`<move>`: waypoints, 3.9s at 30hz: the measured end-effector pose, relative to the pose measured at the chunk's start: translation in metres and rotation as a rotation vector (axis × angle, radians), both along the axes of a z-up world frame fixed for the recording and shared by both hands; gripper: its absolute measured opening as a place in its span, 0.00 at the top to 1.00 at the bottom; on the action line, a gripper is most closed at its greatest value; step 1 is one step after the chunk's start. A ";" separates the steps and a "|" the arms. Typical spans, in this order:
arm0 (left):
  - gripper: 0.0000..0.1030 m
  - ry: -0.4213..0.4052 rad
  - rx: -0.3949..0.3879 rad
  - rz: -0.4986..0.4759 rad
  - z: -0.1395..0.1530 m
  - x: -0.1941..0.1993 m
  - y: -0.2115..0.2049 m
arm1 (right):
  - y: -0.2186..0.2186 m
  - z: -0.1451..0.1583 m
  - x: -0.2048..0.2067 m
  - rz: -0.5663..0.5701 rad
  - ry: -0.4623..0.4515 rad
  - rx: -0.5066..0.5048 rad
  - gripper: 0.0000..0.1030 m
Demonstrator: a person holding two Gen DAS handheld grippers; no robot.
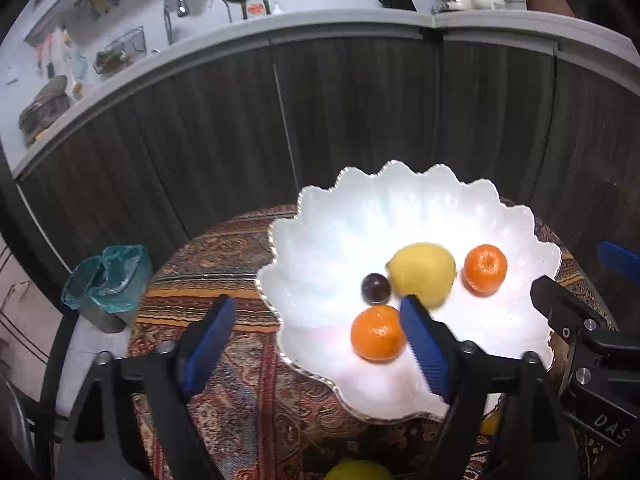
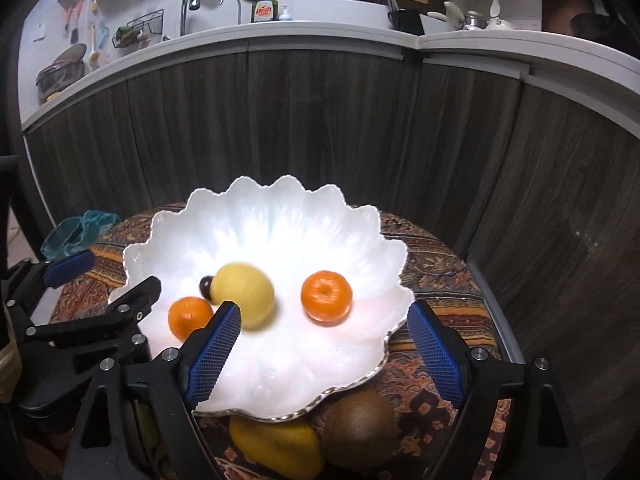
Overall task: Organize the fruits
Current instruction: 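Open both tools to release the plum and lemon into the bowl, then withdraw both tools from the bowl toward the remaining fruit, then grasp the green apple with the left tool, then close the right tool on the dark plum while the left tool holds the apple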
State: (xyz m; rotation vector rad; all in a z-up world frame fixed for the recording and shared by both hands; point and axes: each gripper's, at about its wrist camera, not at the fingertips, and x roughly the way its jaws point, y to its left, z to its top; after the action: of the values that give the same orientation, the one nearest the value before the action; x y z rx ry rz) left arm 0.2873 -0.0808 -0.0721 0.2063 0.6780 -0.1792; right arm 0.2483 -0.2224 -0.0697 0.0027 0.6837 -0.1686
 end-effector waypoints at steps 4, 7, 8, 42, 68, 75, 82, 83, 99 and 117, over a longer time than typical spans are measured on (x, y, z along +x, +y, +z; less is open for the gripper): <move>0.08 -0.043 0.011 0.016 0.010 -0.011 0.004 | -0.004 0.001 -0.008 -0.012 -0.002 0.009 0.16; 0.06 -0.050 0.010 0.021 0.013 -0.018 0.006 | -0.004 0.002 -0.015 -0.016 -0.005 0.012 0.16; 0.06 -0.049 0.009 0.021 0.013 -0.020 0.007 | -0.004 0.002 -0.017 -0.016 -0.006 0.013 0.16; 0.06 -0.005 0.001 0.042 -0.019 -0.097 0.022 | -0.001 -0.025 -0.081 -0.017 0.034 0.066 0.16; 0.23 0.093 0.044 0.001 -0.066 -0.078 0.007 | 0.003 -0.061 -0.084 -0.026 0.105 0.098 0.16; 0.39 0.135 0.028 -0.013 -0.075 -0.074 0.007 | 0.003 -0.066 -0.081 -0.033 0.117 0.096 0.16; 0.51 0.155 0.013 -0.038 -0.080 -0.073 0.006 | 0.003 -0.070 -0.079 -0.034 0.123 0.097 0.16; 0.52 0.156 0.013 -0.041 -0.081 -0.073 0.005 | 0.003 -0.070 -0.079 -0.035 0.123 0.097 0.16; 0.53 0.155 0.005 -0.058 -0.076 -0.082 0.005 | 0.001 -0.070 -0.083 -0.036 0.120 0.103 0.16; 0.53 0.156 -0.027 -0.040 -0.067 -0.113 0.006 | -0.006 -0.072 -0.103 -0.024 0.137 0.120 0.16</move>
State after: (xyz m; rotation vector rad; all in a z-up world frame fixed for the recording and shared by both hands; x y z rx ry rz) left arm 0.1742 -0.0746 -0.1386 0.1815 0.8267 -0.2442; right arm 0.1449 -0.2281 -0.1412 0.1157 0.8303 -0.1516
